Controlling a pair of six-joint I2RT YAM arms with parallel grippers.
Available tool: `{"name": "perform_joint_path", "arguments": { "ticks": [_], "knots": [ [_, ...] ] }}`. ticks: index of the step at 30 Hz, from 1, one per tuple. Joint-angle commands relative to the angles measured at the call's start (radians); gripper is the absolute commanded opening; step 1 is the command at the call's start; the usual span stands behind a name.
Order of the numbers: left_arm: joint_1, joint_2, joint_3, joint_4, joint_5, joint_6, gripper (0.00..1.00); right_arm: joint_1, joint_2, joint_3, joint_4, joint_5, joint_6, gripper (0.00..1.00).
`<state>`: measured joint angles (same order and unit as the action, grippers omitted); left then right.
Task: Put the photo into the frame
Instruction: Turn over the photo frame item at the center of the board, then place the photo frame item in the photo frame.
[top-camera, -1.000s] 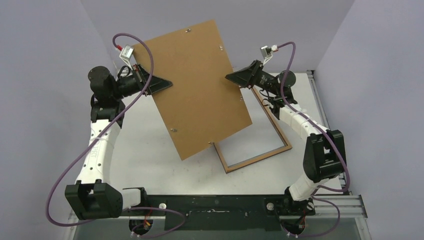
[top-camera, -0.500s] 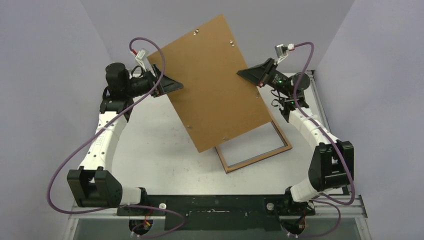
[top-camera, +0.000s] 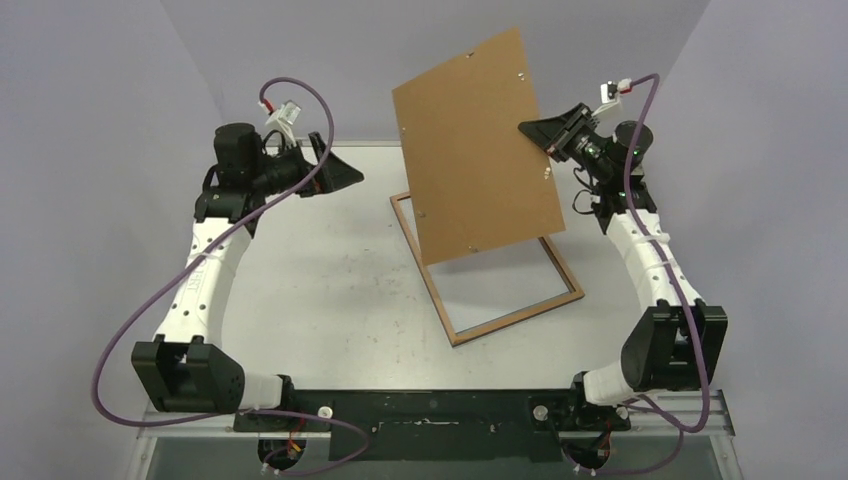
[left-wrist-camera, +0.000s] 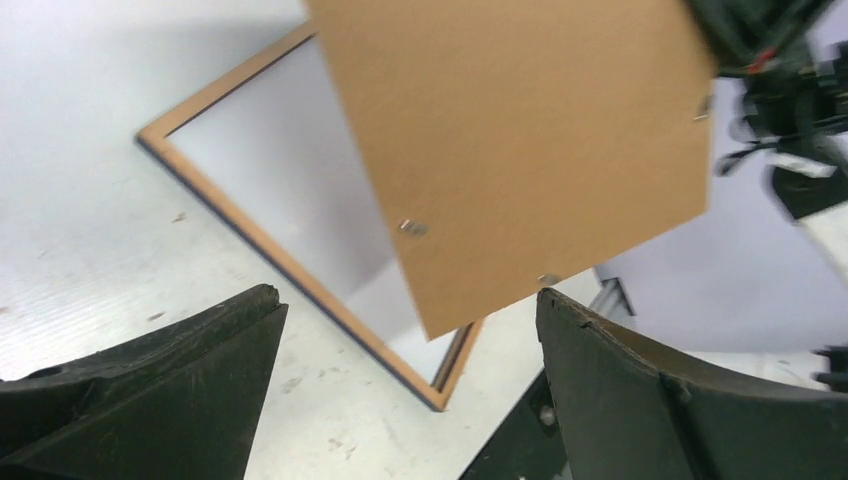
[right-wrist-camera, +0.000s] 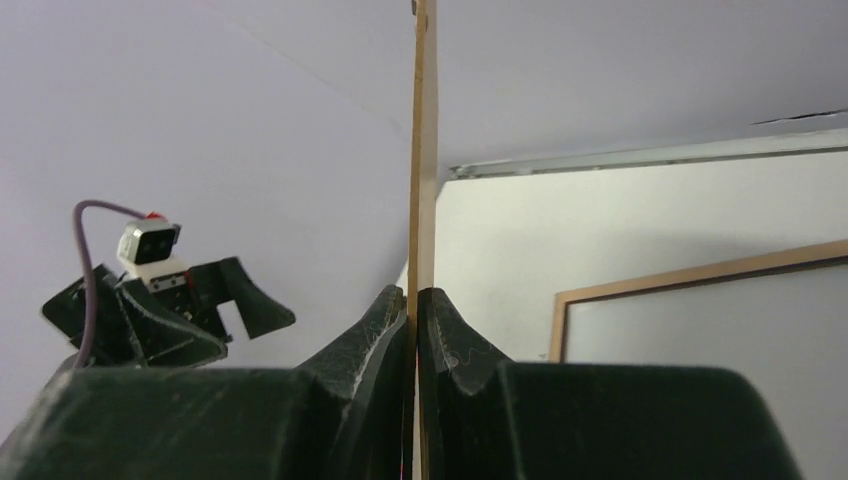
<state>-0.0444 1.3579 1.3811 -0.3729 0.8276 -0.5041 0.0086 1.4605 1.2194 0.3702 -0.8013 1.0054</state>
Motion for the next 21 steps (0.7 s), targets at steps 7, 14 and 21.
{"name": "perform_joint_path", "arguments": {
  "ticks": [7, 14, 21],
  "knots": [
    [-0.222, 0.239, 0.076, -0.211, -0.393, 0.197, 1.0, -0.15, -0.188, 0.182, -0.314, 0.278, -0.232, 0.05],
    [-0.325, 0.512, 0.212, -0.235, -0.488, 0.256, 0.86, -0.215, -0.251, 0.142, -0.321, 0.252, -0.204, 0.05],
    [-0.356, 0.67, 0.265, -0.185, -0.509, 0.245, 0.76, -0.254, -0.23, 0.127, -0.287, 0.193, -0.153, 0.05]
  ]
}}
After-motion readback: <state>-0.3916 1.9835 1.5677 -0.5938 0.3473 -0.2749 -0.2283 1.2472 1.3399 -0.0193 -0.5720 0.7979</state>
